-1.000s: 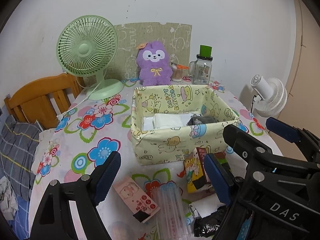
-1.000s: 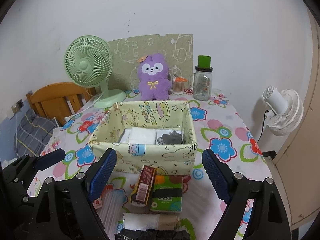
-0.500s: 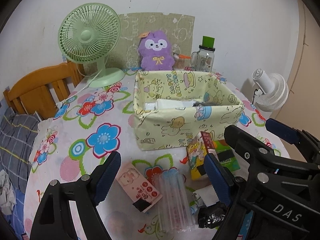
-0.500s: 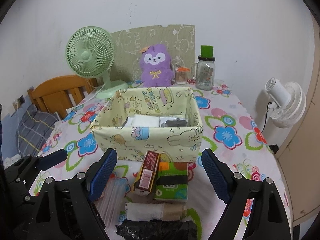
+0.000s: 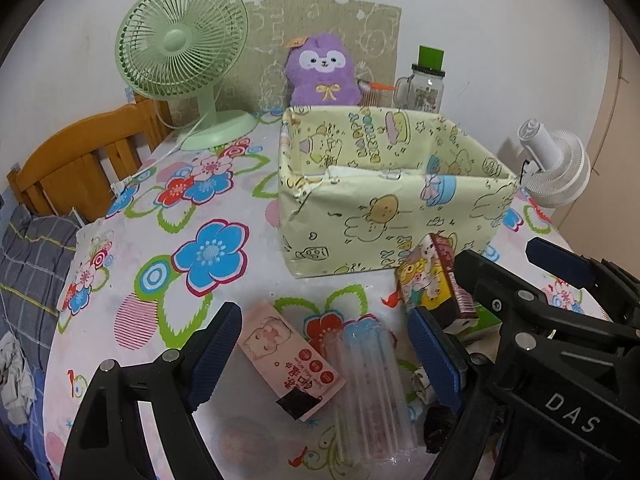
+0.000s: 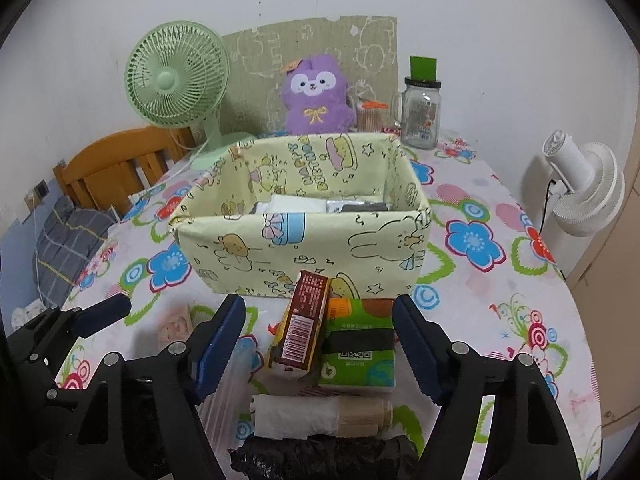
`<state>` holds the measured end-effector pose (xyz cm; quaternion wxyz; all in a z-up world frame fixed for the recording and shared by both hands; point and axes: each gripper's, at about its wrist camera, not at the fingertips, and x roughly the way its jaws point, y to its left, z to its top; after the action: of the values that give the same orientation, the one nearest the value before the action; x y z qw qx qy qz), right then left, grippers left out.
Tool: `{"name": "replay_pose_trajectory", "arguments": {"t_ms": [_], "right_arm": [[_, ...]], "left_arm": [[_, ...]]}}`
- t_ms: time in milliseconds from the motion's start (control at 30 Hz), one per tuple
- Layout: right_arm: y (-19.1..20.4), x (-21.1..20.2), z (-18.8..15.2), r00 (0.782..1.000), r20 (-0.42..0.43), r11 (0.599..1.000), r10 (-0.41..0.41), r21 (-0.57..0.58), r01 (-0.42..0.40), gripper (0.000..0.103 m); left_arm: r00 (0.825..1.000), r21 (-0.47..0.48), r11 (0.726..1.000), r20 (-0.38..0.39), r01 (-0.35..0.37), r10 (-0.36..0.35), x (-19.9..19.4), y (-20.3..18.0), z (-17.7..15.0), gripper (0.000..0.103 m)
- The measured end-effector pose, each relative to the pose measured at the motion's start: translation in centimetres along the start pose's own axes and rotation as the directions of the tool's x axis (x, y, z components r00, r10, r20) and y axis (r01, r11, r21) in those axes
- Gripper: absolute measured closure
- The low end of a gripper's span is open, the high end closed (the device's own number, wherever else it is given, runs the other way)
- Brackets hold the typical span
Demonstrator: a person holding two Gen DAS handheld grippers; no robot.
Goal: Organize soft objects
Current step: 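Grasp the brown box with the right tool while the left tool approaches the clear tube, then grasp the clear plastic tube with the left tool while the right tool holds the brown box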
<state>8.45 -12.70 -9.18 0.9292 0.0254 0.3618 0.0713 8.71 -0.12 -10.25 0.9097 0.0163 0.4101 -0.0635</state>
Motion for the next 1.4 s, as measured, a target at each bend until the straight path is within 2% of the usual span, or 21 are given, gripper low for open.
{"name": "replay_pose_trajectory", "arguments": {"t_ms": [400,667,767,1067,1267,1400], "right_arm": [[0.2,2.8,-0.4,0.997,-0.079,1.0,0.022,-0.014,-0.023,0.043],[0.8,4.3,-0.7,0.989,-0.122,0.997,0.079,-0.016,-0.082,0.049],[0.9,5.1,-0.8,0.985,-0.148,0.996,0.092,-0.006,-0.094,0.058],[1.0,6.1,-1.1,0.982,-0.167,0.996,0.086,-0.007,-0.089,0.075],[0.8,5.5,-1.1,0.985,-0.153,0.997,0.08,-0.01,-0.082,0.078],[0.6,5.1,-1.2,0.986,-0.147,0.997,0.078,-0.007,-0.08,0.078]], "left_arm": [[0.998,0.021,1.0,-0.058,0.01,-0.009,2.4,-0.5,-0.4,0.016],[0.997,0.035,0.999,-0.081,0.016,-0.013,3.4,-0.9,-0.5,0.016],[0.996,0.036,0.999,-0.089,0.021,-0.017,3.7,-1.0,-0.7,0.016],[0.994,0.035,0.999,-0.109,0.034,-0.03,4.4,-1.1,-0.9,0.016],[0.992,0.035,0.998,-0.118,0.046,-0.042,4.5,-1.6,-1.4,0.018],[0.994,0.053,0.998,-0.107,0.03,-0.024,4.2,-2.2,-1.8,0.022]]}}
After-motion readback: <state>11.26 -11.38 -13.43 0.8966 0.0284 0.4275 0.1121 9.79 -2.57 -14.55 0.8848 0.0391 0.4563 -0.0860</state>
